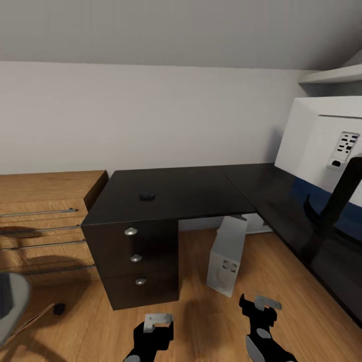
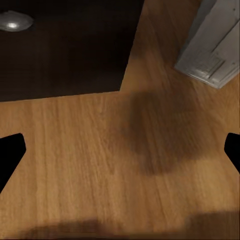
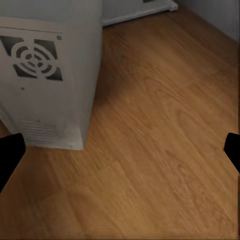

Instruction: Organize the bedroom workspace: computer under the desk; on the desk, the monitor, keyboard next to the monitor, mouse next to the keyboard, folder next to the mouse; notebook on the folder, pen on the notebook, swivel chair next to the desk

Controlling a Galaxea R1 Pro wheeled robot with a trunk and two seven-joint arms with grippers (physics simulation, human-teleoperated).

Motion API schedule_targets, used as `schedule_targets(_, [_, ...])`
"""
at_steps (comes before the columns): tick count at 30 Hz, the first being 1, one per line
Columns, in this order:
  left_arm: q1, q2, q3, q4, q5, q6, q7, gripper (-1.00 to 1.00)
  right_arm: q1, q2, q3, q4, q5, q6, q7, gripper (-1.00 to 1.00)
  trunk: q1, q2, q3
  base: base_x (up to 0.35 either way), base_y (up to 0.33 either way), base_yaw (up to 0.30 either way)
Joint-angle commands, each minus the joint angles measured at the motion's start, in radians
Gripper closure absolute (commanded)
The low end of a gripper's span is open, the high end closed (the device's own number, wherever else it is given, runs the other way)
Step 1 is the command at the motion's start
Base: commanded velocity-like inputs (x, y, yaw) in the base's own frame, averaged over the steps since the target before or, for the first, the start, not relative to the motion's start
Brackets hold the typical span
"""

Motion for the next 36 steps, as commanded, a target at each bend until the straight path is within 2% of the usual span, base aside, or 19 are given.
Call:
schedule_targets(1, [-0.001,-0.008,0.027,0.033,0.004,0.003,0.007,-1.0,0.026,0.008,0.002,0.002,0.002,-0.043,0.004,-1.0,-0.004,0.007,0.002,-0.023,-0.017,0.0])
schedule_targets(2, [-0.001,-0.01,0.033,0.043,0.004,0.003,0.007,-1.0,0.033,0.01,0.003,0.002,0.006,-0.051,0.004,-1.0,-0.008,0.014,0.005,-0.019,-0.014,0.0])
schedule_targets(4, [-0.001,-0.016,0.07,0.096,0.003,0.001,0.007,-1.0,0.065,0.025,0.005,0.002,0.042,-0.093,0.004,-1.0,-0.016,0.028,0.012,-0.008,-0.006,0.0])
schedule_targets(9, [-0.001,-0.019,0.094,0.171,0.003,-0.005,0.002,-1.0,0.099,0.038,0.006,0.003,0.08,-0.142,0.003,-1.0,-0.035,0.063,0.027,-0.004,-0.003,0.0])
schedule_targets(10, [-0.001,-0.019,0.121,0.249,0.003,-0.011,0.0,-1.0,0.149,0.052,0.007,0.003,0.099,-0.198,0.003,-1.0,-0.039,0.07,0.03,0.0,0.0,0.0])
schedule_targets(12, [-0.001,-0.018,0.132,0.265,0.003,-0.011,0.0,-1.0,0.157,0.056,0.007,0.003,0.101,-0.208,0.003,-1.0,-0.046,0.084,0.037,0.0,0.0,0.0])
schedule_targets(14, [-0.001,-0.018,0.162,0.318,0.005,-0.016,0.0,-1.0,0.168,0.061,0.006,0.004,0.104,-0.221,0.003,-1.0,-0.054,0.098,0.043,0.0,0.0,0.0])
schedule_targets(16, [-0.001,-0.019,0.173,0.367,0.007,-0.034,-0.001,-1.0,0.172,0.063,0.006,0.004,0.104,-0.225,0.005,-1.0,-0.062,0.112,0.049,0.0,0.0,0.0])
schedule_targets(20, [-0.001,-0.024,0.179,0.441,0.009,-0.08,-0.005,-1.0,0.175,0.065,0.007,0.014,0.105,-0.227,0.007,-1.0,-0.077,0.14,0.062,0.0,0.0,0.005])
schedule_targets(24, [-0.001,-0.032,0.181,0.477,0.011,-0.1,-0.023,-1.0,0.176,0.065,0.009,0.034,0.105,-0.229,0.008,-1.0,-0.092,0.168,0.074,0.0,0.0,0.102])
schedule_targets(30, [-0.001,-0.04,0.182,0.541,0.01,-0.112,-0.097,-1.0,0.177,0.066,0.01,0.051,0.104,-0.23,0.009,-1.0,-0.115,0.21,0.093,0.0,0.0,0.228])
schedule_targets(36, [-0.001,-0.04,0.188,0.565,0.01,-0.114,-0.162,-1.0,0.177,0.072,0.009,0.054,0.105,-0.233,0.009,-1.0,-0.138,0.252,0.112,0.0,0.0,0.265])
